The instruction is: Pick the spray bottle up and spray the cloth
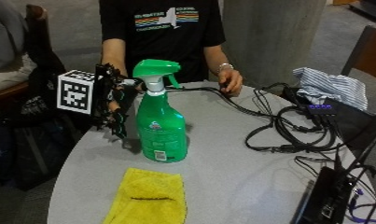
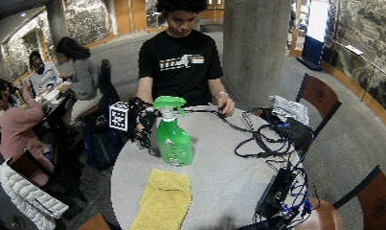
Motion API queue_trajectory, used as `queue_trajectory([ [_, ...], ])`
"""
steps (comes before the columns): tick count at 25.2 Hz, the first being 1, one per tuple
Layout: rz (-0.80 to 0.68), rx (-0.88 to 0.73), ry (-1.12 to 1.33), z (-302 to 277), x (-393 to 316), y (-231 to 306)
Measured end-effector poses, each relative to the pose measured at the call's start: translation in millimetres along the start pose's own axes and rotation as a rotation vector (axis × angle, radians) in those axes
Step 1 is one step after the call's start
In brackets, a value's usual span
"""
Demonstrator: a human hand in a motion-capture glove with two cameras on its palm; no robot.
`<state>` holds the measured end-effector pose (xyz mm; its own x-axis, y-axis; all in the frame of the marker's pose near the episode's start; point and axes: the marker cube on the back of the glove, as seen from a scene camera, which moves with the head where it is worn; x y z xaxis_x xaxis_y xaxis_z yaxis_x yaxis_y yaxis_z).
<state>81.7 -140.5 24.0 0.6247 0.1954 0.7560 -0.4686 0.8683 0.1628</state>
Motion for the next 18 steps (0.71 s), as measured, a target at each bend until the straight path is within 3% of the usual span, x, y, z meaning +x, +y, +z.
queue_trajectory([
  [18, 0.022, -0.174, 0.095, 12, 11, -29],
])
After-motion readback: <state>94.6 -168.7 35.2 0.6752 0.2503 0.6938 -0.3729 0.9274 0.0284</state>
